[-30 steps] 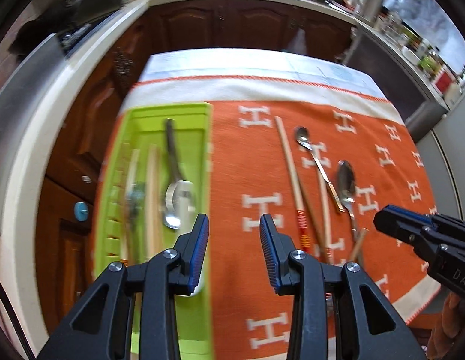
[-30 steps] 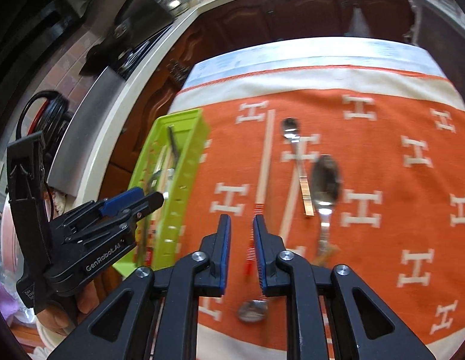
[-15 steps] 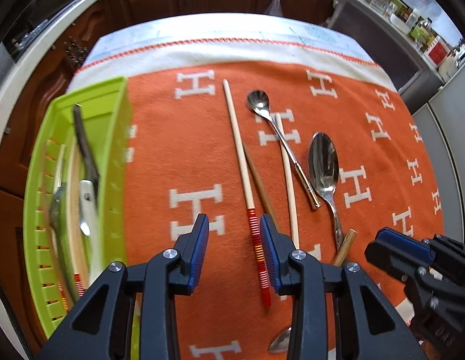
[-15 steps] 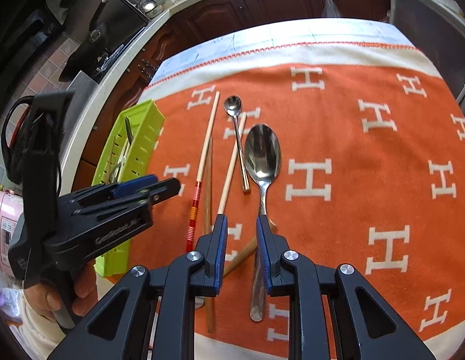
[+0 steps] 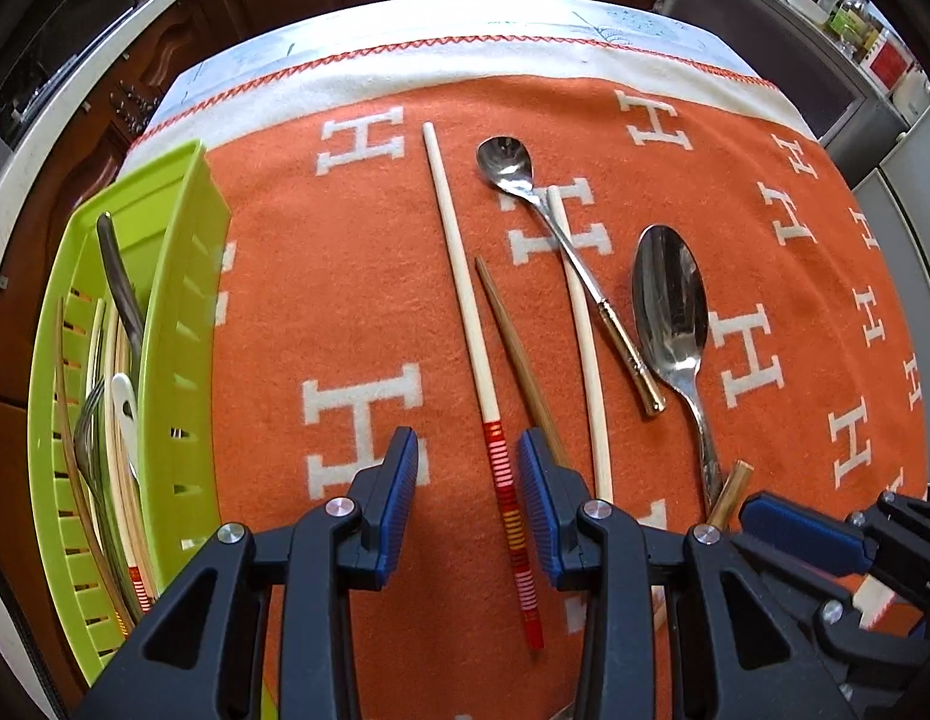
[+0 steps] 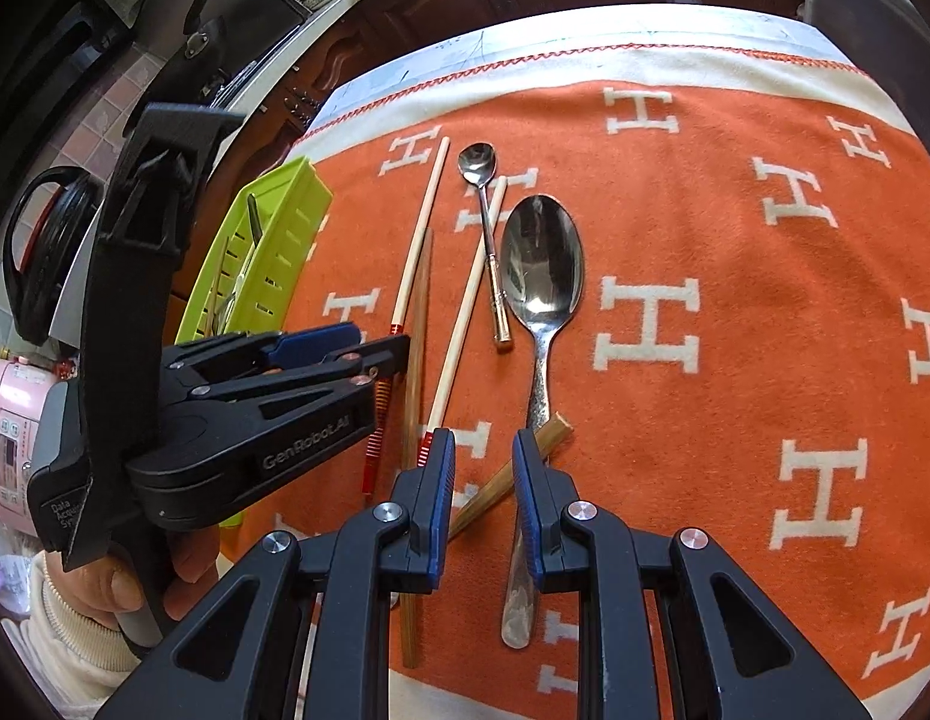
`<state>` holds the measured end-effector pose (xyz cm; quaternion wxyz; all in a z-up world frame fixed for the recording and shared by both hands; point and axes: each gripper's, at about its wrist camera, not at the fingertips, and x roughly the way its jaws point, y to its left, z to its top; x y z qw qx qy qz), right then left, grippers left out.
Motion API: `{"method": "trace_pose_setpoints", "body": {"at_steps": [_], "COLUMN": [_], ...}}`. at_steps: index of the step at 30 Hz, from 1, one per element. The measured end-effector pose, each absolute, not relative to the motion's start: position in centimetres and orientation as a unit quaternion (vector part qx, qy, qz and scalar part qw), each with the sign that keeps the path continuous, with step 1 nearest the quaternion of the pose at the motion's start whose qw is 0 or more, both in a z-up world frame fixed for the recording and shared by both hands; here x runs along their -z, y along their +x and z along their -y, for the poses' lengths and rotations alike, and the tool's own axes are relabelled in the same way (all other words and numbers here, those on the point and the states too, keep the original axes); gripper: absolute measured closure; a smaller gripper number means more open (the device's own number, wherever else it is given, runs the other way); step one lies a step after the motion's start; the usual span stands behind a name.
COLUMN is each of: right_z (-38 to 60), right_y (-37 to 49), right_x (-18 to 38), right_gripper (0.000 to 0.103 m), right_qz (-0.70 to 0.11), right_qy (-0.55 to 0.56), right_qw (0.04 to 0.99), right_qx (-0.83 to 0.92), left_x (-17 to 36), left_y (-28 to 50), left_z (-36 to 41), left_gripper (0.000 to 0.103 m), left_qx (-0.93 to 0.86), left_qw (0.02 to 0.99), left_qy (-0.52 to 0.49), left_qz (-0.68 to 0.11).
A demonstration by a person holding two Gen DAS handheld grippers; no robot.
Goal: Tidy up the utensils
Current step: 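Grasp a red-striped chopstick with left while right grasps a brown wooden chopstick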
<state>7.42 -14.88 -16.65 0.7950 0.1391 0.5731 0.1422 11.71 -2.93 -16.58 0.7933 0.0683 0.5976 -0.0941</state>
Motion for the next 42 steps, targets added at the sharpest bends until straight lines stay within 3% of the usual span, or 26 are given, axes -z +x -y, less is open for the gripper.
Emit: {"method": "trace_pose_setpoints", "body": {"at_steps": [5,7,8,20,37,42], "right_z": [14.6,14.5,14.5,12.5,8.1,8.2], "right_y": [7.5,7.6,7.6,7.5,7.6,7.4], "right_x": [17.0,17.1,17.2,17.4,18.4,18.6], "right_gripper": [0.083,0.083,0.083,0.083,0.083,0.095], "right_qz": [-0.575,-0.577,-0.577,-0.581,-0.597,-0.599], "right_qy": [0.137,0.136,0.136,0.117,0.062,0.067], "right_qw": [0.793,0.792,0.792,0.789,0.787,0.787], "right_qx": [-0.145,-0.146,-0.147,-0.162,-0.142,-0.134], "left_x": [16.5,16.4,16.4,15.4,4.1,2.9], "left_y": [11.7,11.7,11.6,10.8,8.1,7.5], "left_z": [3.3,3.6,3.6,0.7,-7.8,-9.6], "left_gripper": [0.070,0.084,0.098,0.100,0.100,0.100], "left_qx": [0.093,0.096,0.098,0.103,0.061,0.040], "left_qw": [0.803,0.809,0.810,0.820,0.881,0.890], "left_qy": [0.065,0.063,0.059,0.004,-0.017,-0.009], "left_qz": [-0.585,-0.577,-0.575,-0.562,-0.469,-0.455]}}
